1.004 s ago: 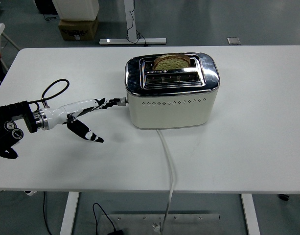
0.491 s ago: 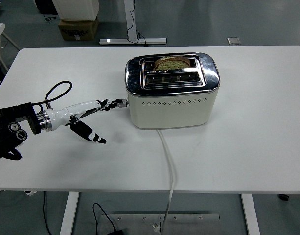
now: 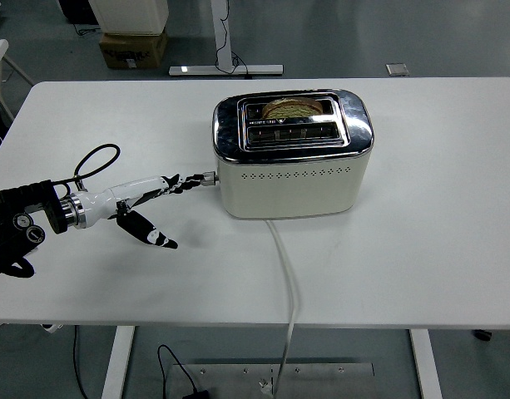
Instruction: Press down toaster
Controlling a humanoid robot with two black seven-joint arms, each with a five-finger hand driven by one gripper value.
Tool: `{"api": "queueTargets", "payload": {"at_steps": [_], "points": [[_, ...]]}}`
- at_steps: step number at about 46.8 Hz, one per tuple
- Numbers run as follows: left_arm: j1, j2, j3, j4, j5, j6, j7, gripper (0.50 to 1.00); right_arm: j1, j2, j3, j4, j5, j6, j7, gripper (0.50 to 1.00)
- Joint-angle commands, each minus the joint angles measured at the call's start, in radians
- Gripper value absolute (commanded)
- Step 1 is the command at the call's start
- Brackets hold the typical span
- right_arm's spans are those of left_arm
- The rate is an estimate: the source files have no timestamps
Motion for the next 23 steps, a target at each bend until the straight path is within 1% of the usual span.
{"api": "queueTargets", "payload": {"at_steps": [1,6,14,23], "points": [[0.000,0.000,0.000,0.005,-0.001,0.000,-0.002,1.000,0.001,0.000,0.000,-0.001,0.000,0.000,0.000,0.998],[0.005,0.000,0.000,0.005,-0.001,0.000,-0.002,1.000,0.000,0.000,0.000,0.000,0.000,0.000,0.000,0.998],[0.006,0.002,-0.002,0.005,-0.013,0.016,-0.003,1.000,0.000,0.000,0.000,0.000,0.000,0.000,0.000,0.998],[0.000,0.018,-0.002,0.005,-0.138,0.013,-0.003,1.000,0.001,0.000,0.000,0.000,0.000,0.000,0.000,0.998]]}}
